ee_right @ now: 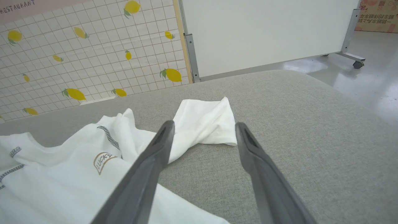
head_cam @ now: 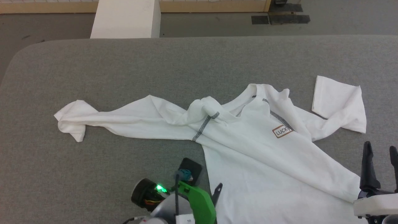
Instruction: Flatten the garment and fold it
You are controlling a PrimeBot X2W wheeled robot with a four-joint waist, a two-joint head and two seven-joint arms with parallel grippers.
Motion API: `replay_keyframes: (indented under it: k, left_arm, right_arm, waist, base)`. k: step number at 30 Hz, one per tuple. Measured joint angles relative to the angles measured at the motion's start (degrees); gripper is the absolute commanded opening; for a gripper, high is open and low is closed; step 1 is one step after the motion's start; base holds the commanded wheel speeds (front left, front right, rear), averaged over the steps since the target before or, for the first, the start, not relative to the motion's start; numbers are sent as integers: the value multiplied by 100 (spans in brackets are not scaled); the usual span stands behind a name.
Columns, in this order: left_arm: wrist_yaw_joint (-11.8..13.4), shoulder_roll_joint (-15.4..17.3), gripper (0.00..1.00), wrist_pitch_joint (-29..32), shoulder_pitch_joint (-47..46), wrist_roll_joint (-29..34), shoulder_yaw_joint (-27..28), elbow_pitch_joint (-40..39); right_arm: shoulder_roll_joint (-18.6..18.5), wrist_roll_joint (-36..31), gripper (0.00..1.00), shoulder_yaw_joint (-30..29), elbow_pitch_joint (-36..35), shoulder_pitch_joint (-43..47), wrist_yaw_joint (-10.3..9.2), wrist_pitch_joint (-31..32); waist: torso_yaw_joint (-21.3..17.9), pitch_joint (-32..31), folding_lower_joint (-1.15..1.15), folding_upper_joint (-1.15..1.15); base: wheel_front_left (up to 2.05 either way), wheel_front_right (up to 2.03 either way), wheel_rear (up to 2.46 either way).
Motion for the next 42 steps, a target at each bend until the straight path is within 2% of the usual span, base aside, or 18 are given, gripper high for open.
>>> replay_keyframes:
  k: [9,10,12,16,19,25,28,36,42]
  left_arm:
    - [267,-265,100,304,-235,-40,-271,828]
    - [311,-288,93,302,-250,-96,-259,877]
    - [346,-313,0,263,-304,-146,-277,995]
    - [412,-345,0,42,-415,-370,-158,1151]
    - [578,-291,0,-24,-320,-478,135,957]
    - [1065,310,0,-132,316,-731,1053,118]
    - [1172,452,0,-120,831,-957,1306,-189]
    - [1386,222,0,-223,2099,-1450,1378,-367]
    - [1393,153,0,-288,2366,-1505,1312,-285]
  right_arm:
    - [0,19,100,14,176,-251,0,-88]
    - [1,25,100,14,202,-265,0,-101]
    - [0,43,100,14,265,-303,0,-118]
    - [0,49,100,16,376,-341,0,-152]
    - [0,49,100,1,389,-358,0,-156]
    - [0,37,100,-92,393,-354,0,-151]
    - [0,32,100,-87,391,-352,0,-136]
    - [2,-4,100,-91,345,-294,0,-12]
    - [1,-22,100,-134,327,-229,0,83]
  waist:
    - [-90,306,0,0]
    - [-106,322,0,0]
    - [-144,350,0,0]
    - [-200,321,0,0]
    - [-204,270,0,0]
    - [-119,174,0,0]
    - [-38,130,0,0]
    - [156,1,0,0]
    - [305,-86,0,0]
  base:
    - [0,0,0]
    - [0,0,0]
    - [0,0,0]
    - [0,0,0]
    - [0,0,0]
    - [0,0,0]
    - [0,0,0]
    - [0,0,0]
    - [0,0,0]
